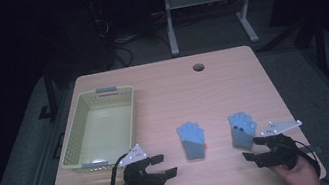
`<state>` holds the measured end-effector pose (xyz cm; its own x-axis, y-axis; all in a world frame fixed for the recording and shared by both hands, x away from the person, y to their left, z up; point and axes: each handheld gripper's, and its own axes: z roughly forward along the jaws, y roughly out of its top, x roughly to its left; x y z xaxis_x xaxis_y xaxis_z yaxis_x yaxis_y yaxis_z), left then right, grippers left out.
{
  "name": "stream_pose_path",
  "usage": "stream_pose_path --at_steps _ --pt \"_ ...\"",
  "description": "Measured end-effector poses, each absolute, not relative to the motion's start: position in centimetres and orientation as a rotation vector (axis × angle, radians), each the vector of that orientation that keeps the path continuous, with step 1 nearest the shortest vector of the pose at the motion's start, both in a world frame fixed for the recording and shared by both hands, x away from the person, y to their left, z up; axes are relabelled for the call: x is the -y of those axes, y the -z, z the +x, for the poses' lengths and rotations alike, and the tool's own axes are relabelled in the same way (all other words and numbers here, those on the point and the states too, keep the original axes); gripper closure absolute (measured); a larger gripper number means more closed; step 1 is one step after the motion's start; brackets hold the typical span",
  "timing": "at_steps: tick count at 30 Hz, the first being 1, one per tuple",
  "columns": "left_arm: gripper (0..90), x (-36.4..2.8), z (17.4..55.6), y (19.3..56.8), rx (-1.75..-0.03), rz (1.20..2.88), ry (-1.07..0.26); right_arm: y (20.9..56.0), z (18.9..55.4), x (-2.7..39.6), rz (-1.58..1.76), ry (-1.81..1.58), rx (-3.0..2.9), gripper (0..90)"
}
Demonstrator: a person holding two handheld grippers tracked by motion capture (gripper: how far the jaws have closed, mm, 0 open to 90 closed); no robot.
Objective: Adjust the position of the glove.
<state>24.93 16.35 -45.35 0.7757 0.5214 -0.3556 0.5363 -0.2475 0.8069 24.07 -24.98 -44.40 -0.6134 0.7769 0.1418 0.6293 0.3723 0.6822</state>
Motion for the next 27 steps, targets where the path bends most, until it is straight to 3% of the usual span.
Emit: stream_pose_path --at_steps 27 --pt "24.8 -16.6 24.9 45.3 -0.800 1.894 0.027 43.4 25.6 25.9 1.311 -1.077 -2.383 29.2"
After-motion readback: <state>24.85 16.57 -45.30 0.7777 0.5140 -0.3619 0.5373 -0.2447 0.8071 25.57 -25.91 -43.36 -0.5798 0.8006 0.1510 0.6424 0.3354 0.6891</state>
